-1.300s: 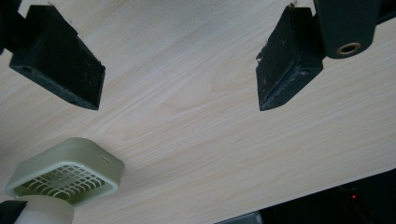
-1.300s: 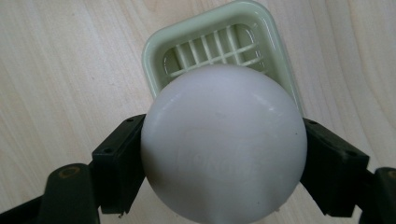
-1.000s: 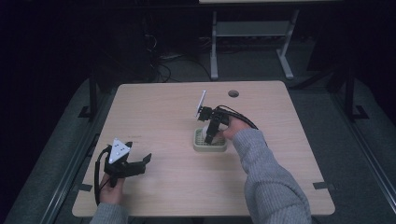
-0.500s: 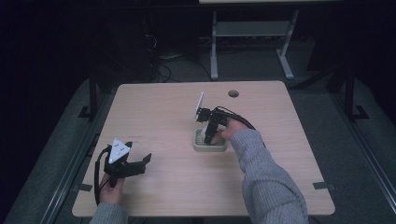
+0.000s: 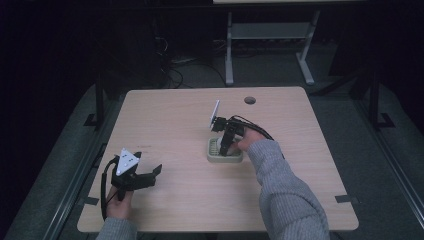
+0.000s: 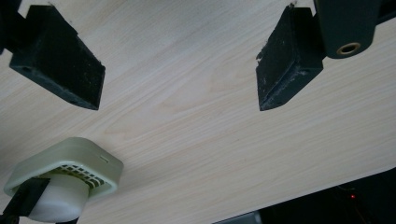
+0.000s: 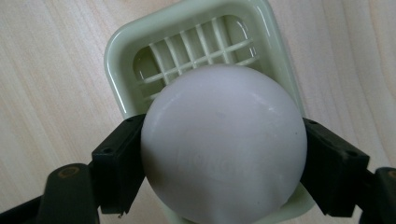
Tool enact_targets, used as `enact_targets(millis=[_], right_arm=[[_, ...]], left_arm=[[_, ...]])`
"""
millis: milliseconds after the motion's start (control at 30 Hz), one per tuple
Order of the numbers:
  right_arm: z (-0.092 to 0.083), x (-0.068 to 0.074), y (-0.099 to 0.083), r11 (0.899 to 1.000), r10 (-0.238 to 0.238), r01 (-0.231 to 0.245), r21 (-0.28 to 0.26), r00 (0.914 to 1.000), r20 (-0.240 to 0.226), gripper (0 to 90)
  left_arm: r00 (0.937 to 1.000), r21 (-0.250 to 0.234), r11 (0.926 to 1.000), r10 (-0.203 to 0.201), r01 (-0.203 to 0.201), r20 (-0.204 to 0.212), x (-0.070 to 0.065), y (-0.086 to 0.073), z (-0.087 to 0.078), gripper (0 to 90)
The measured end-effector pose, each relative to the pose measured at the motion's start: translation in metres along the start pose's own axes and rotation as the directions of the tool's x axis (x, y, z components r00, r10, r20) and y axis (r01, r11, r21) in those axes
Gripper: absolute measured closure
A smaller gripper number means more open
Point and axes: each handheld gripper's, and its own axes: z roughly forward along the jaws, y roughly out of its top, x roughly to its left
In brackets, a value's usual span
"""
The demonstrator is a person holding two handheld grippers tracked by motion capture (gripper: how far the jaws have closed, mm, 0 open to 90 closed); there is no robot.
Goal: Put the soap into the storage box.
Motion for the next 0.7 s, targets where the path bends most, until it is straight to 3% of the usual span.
enact_targets(millis=[700], right_arm=[[0.0005, -0.0001, -0.0022, 1.000, 0.025, -0.025, -0.014, 0.9994, -0.022, 20.1]], left_arm=[[0.9999, 0.007, 0.9999, 0.011, -0.011, -0.001, -0.0016, 0.0000, 0.0014, 15.2]])
